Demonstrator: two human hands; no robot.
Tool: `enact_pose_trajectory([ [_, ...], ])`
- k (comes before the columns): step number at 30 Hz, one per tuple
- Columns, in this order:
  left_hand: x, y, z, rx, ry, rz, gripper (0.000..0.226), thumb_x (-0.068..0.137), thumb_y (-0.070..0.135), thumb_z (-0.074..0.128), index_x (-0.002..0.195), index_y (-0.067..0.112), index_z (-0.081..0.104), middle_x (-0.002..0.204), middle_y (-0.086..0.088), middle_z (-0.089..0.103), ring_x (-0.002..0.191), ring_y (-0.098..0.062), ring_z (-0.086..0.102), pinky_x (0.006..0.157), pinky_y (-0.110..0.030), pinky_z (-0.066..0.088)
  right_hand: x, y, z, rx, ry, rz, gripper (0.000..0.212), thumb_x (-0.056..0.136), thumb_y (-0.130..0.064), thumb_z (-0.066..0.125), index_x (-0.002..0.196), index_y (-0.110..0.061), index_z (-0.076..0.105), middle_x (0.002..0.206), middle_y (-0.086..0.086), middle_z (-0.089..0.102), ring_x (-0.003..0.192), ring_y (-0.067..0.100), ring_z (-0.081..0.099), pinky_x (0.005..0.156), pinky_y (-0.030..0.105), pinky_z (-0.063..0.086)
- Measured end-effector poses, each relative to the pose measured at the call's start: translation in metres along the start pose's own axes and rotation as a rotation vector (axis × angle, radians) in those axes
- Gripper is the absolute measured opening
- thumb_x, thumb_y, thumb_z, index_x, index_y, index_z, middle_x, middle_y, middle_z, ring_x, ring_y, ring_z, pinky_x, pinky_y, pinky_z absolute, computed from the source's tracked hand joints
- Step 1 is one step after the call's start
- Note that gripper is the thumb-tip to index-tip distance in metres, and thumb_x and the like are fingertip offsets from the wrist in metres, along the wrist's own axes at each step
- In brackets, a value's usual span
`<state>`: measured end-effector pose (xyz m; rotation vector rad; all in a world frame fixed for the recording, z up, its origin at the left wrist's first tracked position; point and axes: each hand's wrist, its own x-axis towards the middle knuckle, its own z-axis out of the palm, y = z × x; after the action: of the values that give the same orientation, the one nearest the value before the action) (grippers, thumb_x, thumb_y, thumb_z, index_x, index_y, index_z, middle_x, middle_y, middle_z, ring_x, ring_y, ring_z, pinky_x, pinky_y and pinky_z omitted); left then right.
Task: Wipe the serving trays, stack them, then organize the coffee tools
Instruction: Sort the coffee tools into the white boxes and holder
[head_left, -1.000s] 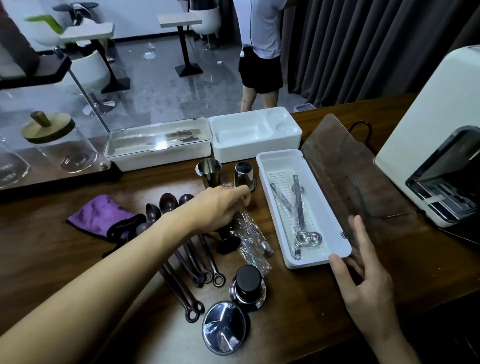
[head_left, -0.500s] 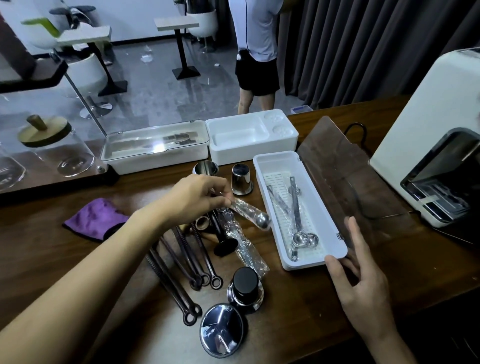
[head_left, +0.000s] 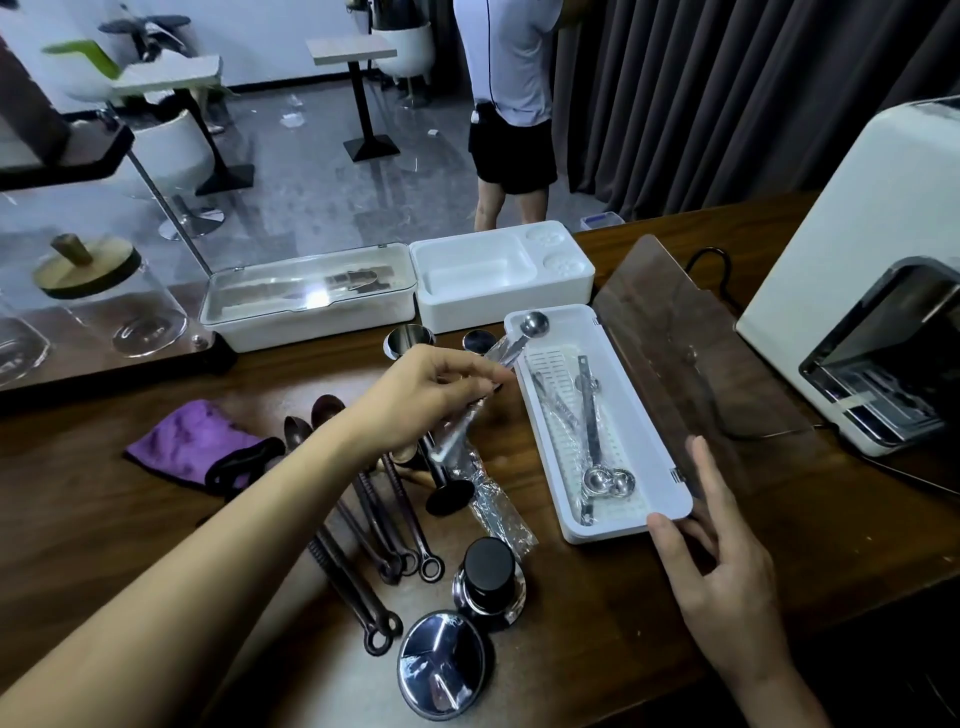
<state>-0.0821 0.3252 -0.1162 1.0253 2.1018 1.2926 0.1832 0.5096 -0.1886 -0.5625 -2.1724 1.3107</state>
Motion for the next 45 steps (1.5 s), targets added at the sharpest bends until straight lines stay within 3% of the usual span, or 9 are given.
enact_pose_trajectory([
  [3,0.004,0.009,0.016,-0.068,0.008,-0.001,0.019,0.097,0.015,0.069,0.114,0.017,0.077,0.061,0.013,0.065,0.055,0.001,0.053,0.060,-0.015,0.041,0.000,0.001,0.000,-0.005,0.005,-0.005,0.076,0.086,-0.038,0.061,0.155,-0.045,0.028,0.151,-0.034,0.038,0.129,-0.008,0.050,0.100,0.012,0.045],
  [10,0.028,0.030,0.053,0.309,0.018,0.111,0.030,0.093,0.041,0.071,0.121,0.030,0.076,0.112,0.008,0.075,0.095,0.009,0.061,0.088,-0.026,0.044,-0.001,-0.001,-0.002,-0.027,0.002,0.019,0.077,0.086,-0.041,0.061,0.154,-0.050,0.026,0.145,-0.046,0.033,0.125,-0.020,0.044,0.096,0.002,0.040],
  [13,0.037,0.030,0.068,0.541,-0.089,0.048,0.041,0.094,0.054,0.063,0.131,0.036,0.068,0.136,0.006,0.066,0.148,-0.016,0.033,0.123,-0.056,0.008,-0.001,0.000,-0.002,-0.043,0.002,0.014,0.076,0.087,-0.040,0.061,0.154,-0.051,0.025,0.148,-0.043,0.033,0.131,-0.015,0.042,0.098,0.006,0.041],
  [16,0.039,0.026,0.075,0.608,-0.199,0.046,0.050,0.097,0.059,0.056,0.142,0.038,0.057,0.146,0.005,0.059,0.157,-0.018,0.011,0.119,-0.063,-0.016,-0.001,0.000,-0.002,-0.040,0.011,0.006,0.076,0.087,-0.040,0.061,0.154,-0.049,0.026,0.151,-0.037,0.034,0.134,-0.013,0.040,0.100,0.008,0.041],
  [19,0.035,0.022,0.066,0.609,-0.129,0.126,0.041,0.101,0.051,0.052,0.141,0.043,0.056,0.139,0.007,0.064,0.157,-0.018,0.011,0.122,-0.061,-0.011,0.000,0.001,-0.001,-0.045,0.010,-0.003,0.076,0.087,-0.041,0.060,0.154,-0.049,0.025,0.152,-0.037,0.034,0.135,-0.013,0.039,0.101,0.014,0.042],
  [22,0.025,0.012,0.044,0.533,0.057,0.215,0.030,0.101,0.037,0.057,0.129,0.037,0.068,0.127,0.008,0.071,0.149,-0.018,0.033,0.123,-0.042,0.019,0.000,0.002,-0.002,-0.032,0.007,-0.005,0.076,0.088,-0.040,0.060,0.154,-0.049,0.025,0.153,-0.034,0.034,0.135,-0.010,0.042,0.103,0.018,0.044],
  [27,-0.003,-0.017,0.010,0.556,0.125,0.264,0.022,0.099,0.028,0.063,0.117,0.034,0.074,0.113,0.014,0.067,0.105,-0.007,0.060,0.090,-0.033,0.050,-0.001,0.002,-0.001,-0.024,0.001,-0.018,0.076,0.088,-0.037,0.061,0.154,-0.048,0.025,0.155,-0.030,0.034,0.134,-0.007,0.045,0.103,0.014,0.044],
  [35,-0.011,-0.034,0.003,0.708,-0.248,0.042,0.025,0.092,0.026,0.074,0.115,0.035,0.075,0.118,0.017,0.063,0.109,-0.003,0.058,0.090,-0.020,0.041,0.000,0.004,0.000,-0.043,0.013,-0.040,0.077,0.088,-0.035,0.061,0.155,-0.045,0.026,0.155,-0.030,0.035,0.135,-0.009,0.042,0.102,0.016,0.045],
  [45,0.000,-0.023,-0.003,0.755,-0.277,-0.001,0.013,0.086,0.022,0.072,0.085,0.032,0.065,0.089,0.022,0.061,0.086,0.000,0.054,0.078,-0.026,0.043,0.000,0.001,0.000,-0.030,0.009,-0.027,0.076,0.087,-0.038,0.060,0.155,-0.046,0.027,0.153,-0.034,0.035,0.131,-0.014,0.042,0.101,0.011,0.043],
])
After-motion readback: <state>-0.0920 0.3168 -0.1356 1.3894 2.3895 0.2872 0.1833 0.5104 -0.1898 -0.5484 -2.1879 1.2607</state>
